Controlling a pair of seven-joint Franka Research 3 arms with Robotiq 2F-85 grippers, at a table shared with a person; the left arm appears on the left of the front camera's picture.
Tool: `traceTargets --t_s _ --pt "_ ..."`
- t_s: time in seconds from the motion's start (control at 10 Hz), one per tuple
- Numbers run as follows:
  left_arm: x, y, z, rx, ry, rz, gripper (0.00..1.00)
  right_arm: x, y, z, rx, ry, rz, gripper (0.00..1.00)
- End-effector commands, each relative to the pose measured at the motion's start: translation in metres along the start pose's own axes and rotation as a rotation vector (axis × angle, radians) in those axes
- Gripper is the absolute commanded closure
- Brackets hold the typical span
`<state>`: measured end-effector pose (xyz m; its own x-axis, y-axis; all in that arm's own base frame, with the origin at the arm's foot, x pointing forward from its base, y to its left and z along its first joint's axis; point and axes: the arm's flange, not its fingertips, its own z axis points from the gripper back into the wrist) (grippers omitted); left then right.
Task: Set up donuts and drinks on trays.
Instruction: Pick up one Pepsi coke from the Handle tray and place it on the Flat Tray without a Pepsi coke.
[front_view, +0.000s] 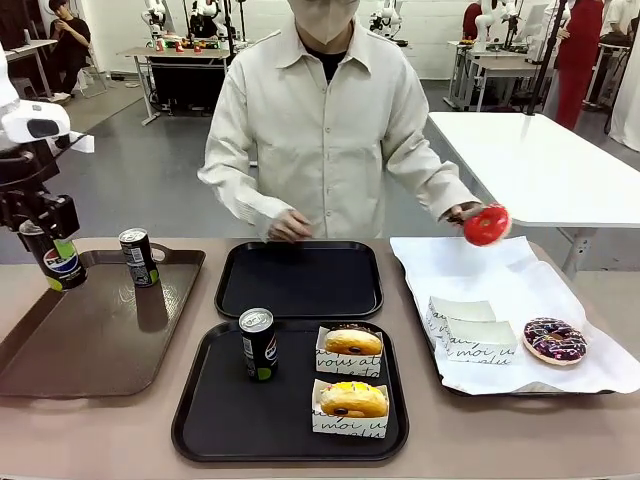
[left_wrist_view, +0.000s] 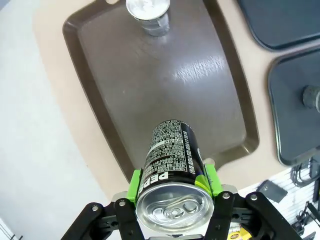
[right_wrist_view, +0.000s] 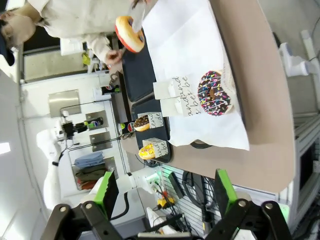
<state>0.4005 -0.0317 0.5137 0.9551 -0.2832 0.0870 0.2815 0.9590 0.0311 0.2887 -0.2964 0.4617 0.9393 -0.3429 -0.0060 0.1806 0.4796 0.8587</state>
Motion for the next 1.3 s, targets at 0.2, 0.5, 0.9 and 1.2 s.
traceTargets --t_s 0.2,0.5,0.9,1.2 --pt "-0.007 -0.003 0.004 -0.003 0.002 -0.006 0.51 0.001 0.000 0.002 0.024 -0.006 0.009 0.00" --pt "-0.007 -0.003 0.004 -0.003 0.002 -0.006 0.51 0.001 0.000 0.002 0.024 -0.006 0.009 0.00" --pt "-0.009 -0.001 0.000 -0.008 0.008 -0.014 0.42 0.001 0.000 0.002 0.024 -0.006 0.009 0.00" --pt "0.051 -0.030 0.016 -0.084 -0.090 0.033 0.42 0.001 0.000 0.002 0.024 -0.006 0.009 0.00"
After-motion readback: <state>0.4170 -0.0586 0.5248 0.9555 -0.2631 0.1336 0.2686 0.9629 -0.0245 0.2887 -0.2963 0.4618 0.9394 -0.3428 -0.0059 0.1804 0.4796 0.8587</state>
